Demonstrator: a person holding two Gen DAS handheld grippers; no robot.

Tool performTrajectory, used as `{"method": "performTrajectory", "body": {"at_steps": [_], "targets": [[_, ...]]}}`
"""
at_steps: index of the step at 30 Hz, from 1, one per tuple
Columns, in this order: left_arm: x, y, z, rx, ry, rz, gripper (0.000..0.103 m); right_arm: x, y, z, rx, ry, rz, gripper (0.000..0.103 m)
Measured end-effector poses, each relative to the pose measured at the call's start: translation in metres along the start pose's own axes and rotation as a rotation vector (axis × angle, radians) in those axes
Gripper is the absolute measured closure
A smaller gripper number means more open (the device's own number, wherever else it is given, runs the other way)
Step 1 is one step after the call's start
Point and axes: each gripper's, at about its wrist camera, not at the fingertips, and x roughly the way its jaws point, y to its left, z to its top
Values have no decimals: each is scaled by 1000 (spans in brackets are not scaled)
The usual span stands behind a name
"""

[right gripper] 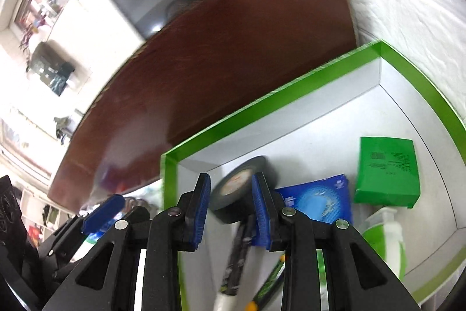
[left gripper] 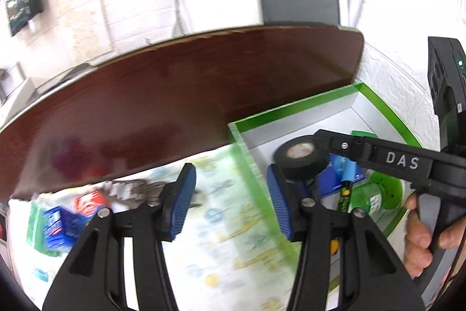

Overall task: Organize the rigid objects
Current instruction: 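Open the right gripper to release the tape roll, then move the right gripper back to the tiger-picture card box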

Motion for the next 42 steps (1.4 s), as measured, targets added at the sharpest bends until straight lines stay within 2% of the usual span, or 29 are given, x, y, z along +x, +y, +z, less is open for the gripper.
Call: {"method": "performTrajectory", "body": {"at_steps": [6, 8, 12, 18, 25, 36, 38, 40, 42], "targets": [[-29, 51, -27, -90, -31, 76, 51, 4, 51, -15, -106, 38, 40, 72], [-34, 75, -41, -149, -23, 96, 51, 10, 72, -23, -149, 63, 61, 72], [-41, 121, -69, -266, 6, 106, 51, 31, 115, -41, -229, 133, 99, 72], [-33, 155, -104, -332, 54, 102, 51, 68, 163, -75, -293, 242, 122, 72], [-18, 175, -114, -344, 77, 51, 51, 109, 197, -102, -322, 331, 100, 72], [19, 185, -106, -364, 109, -18, 52, 157, 204, -102, -272, 366, 35, 71], [26, 186, -103, -368, 117, -24, 56, 166, 205, -102, -256, 379, 47, 68], [32, 188, -104, -386, 123, -64, 63, 170, 205, -102, -241, 362, 61, 68], [32, 184, -105, -382, 120, -95, 64, 173, 208, -102, -252, 352, 68, 68]]}}
